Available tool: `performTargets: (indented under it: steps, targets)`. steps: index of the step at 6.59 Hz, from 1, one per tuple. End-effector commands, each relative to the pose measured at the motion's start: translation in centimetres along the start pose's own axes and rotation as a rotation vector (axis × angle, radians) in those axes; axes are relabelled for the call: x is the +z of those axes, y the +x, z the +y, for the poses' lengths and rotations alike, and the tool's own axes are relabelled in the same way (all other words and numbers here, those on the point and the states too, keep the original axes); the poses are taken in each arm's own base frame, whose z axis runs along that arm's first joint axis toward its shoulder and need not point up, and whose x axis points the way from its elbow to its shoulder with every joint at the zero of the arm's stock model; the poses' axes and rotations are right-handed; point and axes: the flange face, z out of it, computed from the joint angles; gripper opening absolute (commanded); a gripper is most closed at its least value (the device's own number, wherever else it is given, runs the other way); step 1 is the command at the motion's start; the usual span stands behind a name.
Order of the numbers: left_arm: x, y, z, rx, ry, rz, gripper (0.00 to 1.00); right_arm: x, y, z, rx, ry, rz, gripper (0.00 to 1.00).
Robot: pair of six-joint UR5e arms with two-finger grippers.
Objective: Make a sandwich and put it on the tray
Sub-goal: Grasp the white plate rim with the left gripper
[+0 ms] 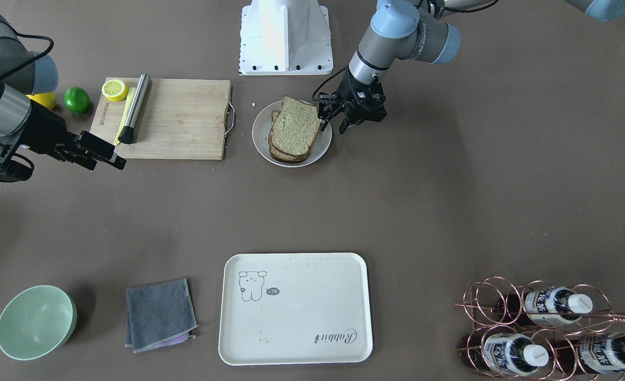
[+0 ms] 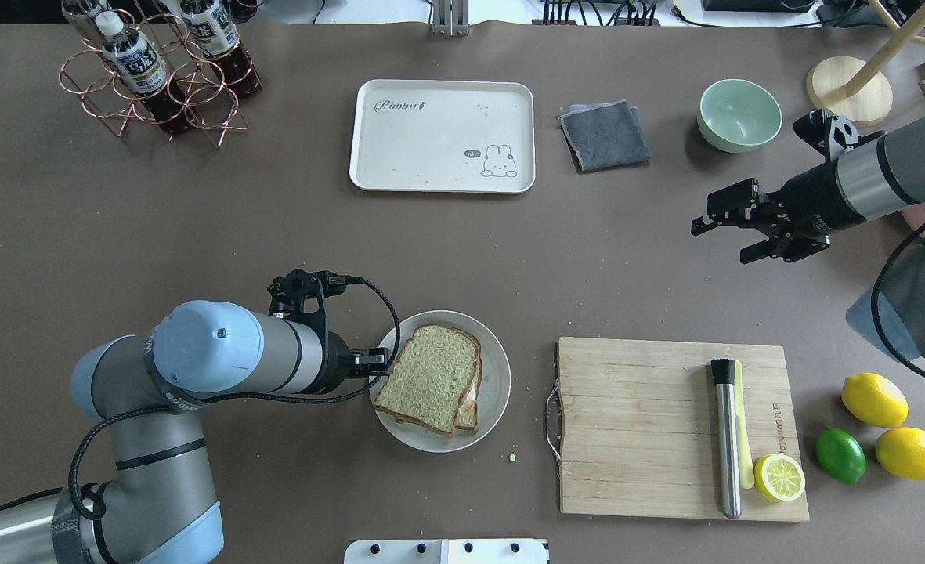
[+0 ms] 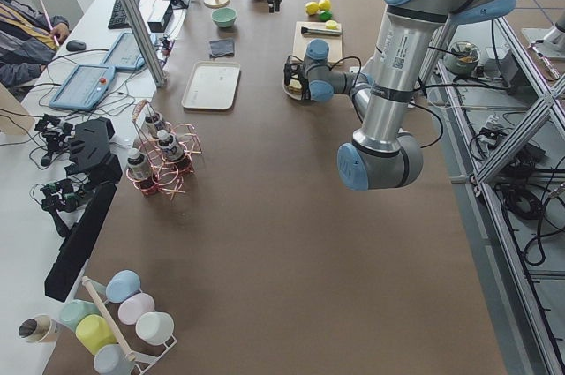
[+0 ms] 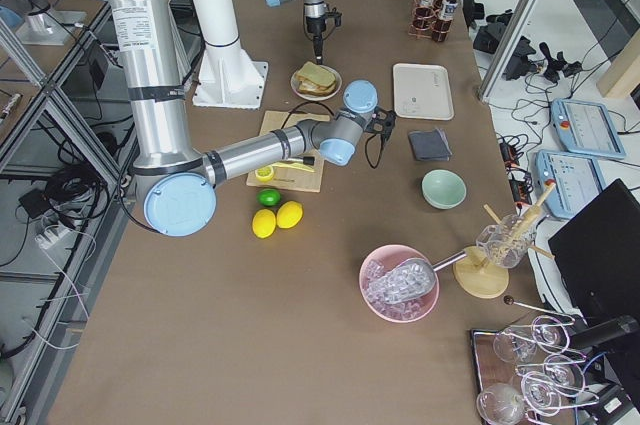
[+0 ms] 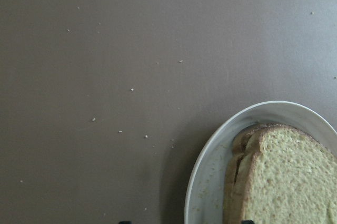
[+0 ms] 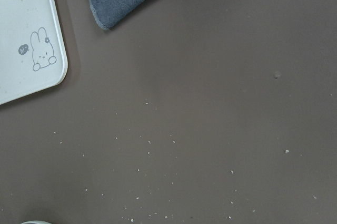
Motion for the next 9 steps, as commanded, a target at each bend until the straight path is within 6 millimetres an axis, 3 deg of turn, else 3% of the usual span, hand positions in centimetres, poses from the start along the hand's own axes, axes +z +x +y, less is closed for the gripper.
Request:
performTargets:
  steps: [1, 4, 5, 6, 9]
  targets:
    - [0.8, -0.3, 0.0, -0.003, -0.003, -0.012, 0.56, 0.0, 0.4, 0.0, 0.005, 0.000, 0.004, 1.00]
    - [1.5, 0.5, 0.7, 0.001, -0.011, -0.011, 0.48, 0.0, 1.0, 0.1, 0.010, -0.001, 0.009, 1.00]
    - [1.8, 0.7, 1.4, 0.011, 0.022, -0.016, 0.40, 0.0, 1.0, 0.2, 0.009, -0.001, 0.008, 1.00]
    - [1.6, 0.8, 1.5, 0.010, 0.024, -0.010, 0.00, -0.1, 1.0, 0.2, 0.007, 0.000, 0.006, 1.00]
    - [0.2, 1.1, 0.4, 0.005, 0.039, 0.009, 0.00, -0.4, 0.5, 0.5, 0.008, 0.001, -0.004, 1.00]
